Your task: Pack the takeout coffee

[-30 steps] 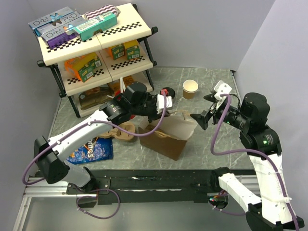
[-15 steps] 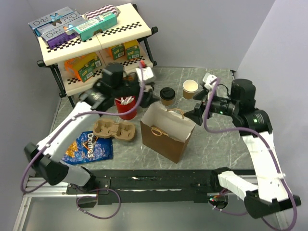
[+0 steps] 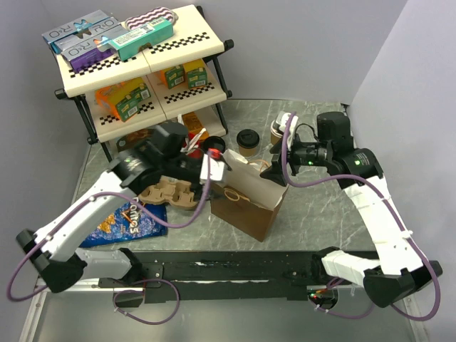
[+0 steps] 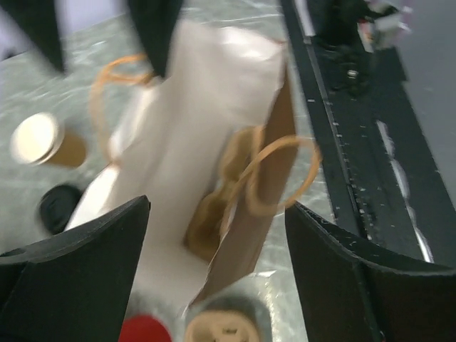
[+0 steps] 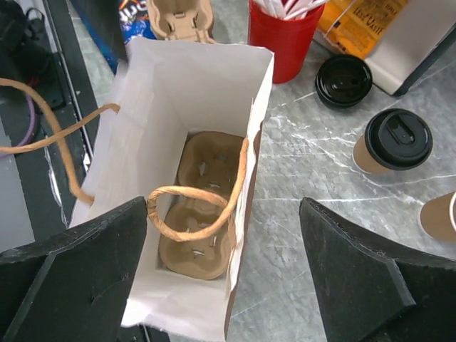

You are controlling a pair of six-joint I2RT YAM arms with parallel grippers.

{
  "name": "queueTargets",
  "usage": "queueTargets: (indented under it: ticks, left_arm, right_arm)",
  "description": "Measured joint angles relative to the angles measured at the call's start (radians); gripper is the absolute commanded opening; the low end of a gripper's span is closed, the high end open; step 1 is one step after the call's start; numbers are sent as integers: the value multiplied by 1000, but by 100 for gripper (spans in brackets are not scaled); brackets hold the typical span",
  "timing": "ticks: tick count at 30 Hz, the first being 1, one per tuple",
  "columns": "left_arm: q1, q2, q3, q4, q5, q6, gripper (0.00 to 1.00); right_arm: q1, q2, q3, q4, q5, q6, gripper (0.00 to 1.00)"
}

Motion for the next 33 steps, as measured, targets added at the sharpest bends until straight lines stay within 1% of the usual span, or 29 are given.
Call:
queueTargets:
  ticks: [2, 5, 6, 8, 9, 10, 11, 13, 14, 19, 22, 27, 33]
  left_arm:
    - [-42, 39, 0, -3, 4, 26, 77]
    - [-63, 91, 1, -11, 13, 53, 58]
    - [-63, 107, 2, -16, 16, 62, 44]
    - [-65, 140, 12, -24, 18, 82, 34]
    - [-65, 151, 18, -27, 18, 82, 30]
    - [-65, 163, 29, -34, 18, 85, 25]
    - [-66, 171, 42, -39, 18, 87, 15]
    - [-66, 177, 66, -47, 19, 80, 5]
    - [-66, 177, 78, -48, 19, 77, 1]
    - [-67, 166, 128, -52, 16, 59, 1]
    - [-68, 162, 171, -56, 8, 48, 1]
    - [-68, 164, 286, -76, -26, 31, 1]
    - [-68, 175, 372, -78, -48, 27, 1]
  right_arm:
    - [18, 16, 0, 4, 19, -2, 86]
    - [38, 38, 0, 13, 41, -5, 70]
    - [43, 45, 0, 16, 47, -6, 60]
    - [50, 52, 0, 23, 57, -9, 49]
    - [51, 53, 0, 25, 60, -5, 38]
    - [52, 53, 0, 27, 62, -4, 33]
    - [52, 51, 0, 32, 61, 0, 24]
    - [53, 50, 2, 38, 61, -2, 15]
    - [53, 50, 5, 37, 62, 0, 9]
    - [53, 51, 70, 33, 66, 0, 5]
    - [53, 58, 141, 29, 67, -3, 4]
    - [53, 82, 282, 36, 73, -13, 4]
    - [53, 114, 362, 39, 84, -29, 3]
